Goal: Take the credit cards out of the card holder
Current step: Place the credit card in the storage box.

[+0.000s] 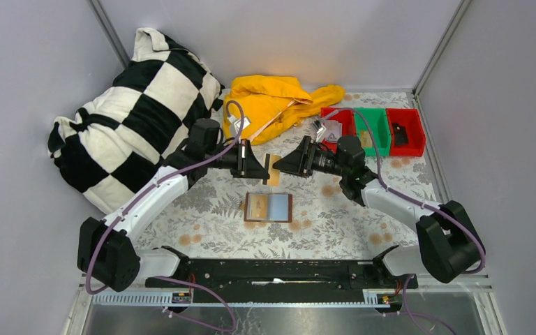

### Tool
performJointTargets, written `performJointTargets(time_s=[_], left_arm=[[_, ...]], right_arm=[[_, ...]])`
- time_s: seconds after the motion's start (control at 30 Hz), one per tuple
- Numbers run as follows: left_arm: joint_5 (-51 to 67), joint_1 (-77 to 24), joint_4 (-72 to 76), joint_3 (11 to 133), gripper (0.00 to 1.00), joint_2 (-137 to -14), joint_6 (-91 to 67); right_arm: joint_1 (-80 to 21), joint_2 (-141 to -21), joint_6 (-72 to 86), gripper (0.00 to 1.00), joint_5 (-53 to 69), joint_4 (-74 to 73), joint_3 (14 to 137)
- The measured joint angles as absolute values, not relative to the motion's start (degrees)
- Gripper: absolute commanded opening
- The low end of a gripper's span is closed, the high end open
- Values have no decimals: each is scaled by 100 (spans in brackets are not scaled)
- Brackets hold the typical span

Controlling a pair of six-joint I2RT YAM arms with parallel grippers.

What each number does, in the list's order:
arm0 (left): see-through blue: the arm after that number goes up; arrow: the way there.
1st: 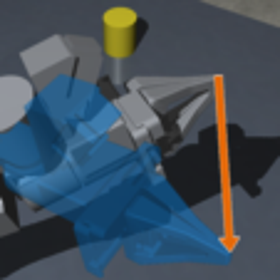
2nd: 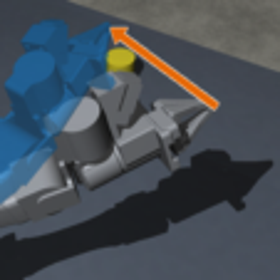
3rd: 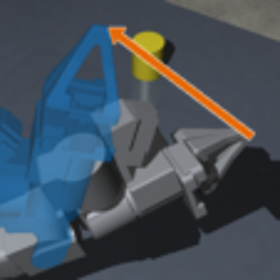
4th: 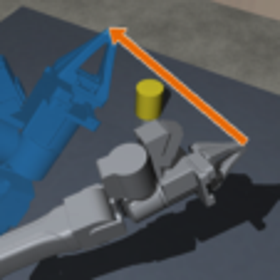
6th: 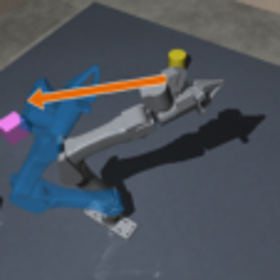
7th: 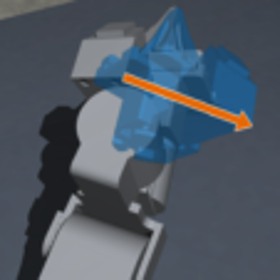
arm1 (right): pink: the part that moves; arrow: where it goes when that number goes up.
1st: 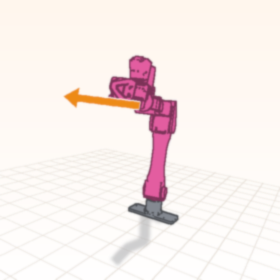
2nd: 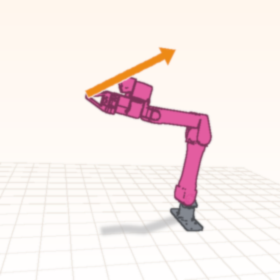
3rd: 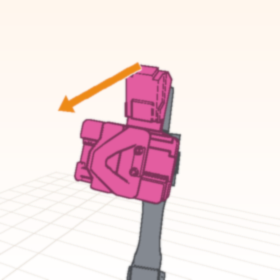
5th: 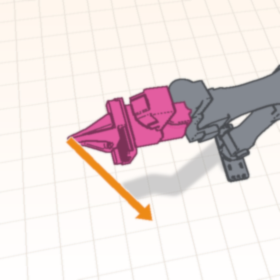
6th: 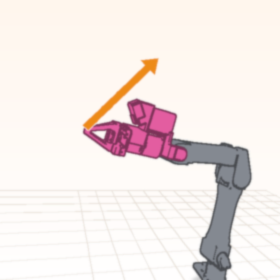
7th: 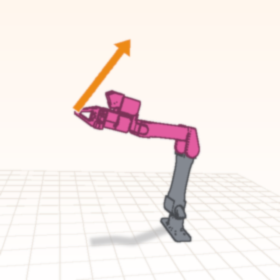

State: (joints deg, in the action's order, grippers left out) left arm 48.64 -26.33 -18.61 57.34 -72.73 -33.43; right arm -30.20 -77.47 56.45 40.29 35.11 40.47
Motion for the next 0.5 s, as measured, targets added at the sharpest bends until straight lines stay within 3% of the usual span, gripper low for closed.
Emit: performJointTargets(time_s=[0.3, 0.37, 0.47, 0.5], left_arm=[[5310, -2456, -1190, 5592, 0, -7146, -3822], [5352, -2427, -1155, 5588, 0, -7140, -3861], [5378, -2414, -1127, 5583, 0, -7140, -3896], [5380, -2410, -1127, 5577, 0, -7142, -3907]], right_arm=[[-3009, -8206, 6851, 40, 4556, 5238, 3844], [-3009, -8335, 7041, 28, 4609, 5483, 3806], [-3009, -8479, 7341, 2, 4633, 5870, 3771], [-3009, -8506, 7419, 0, 4668, 6010, 3771]])
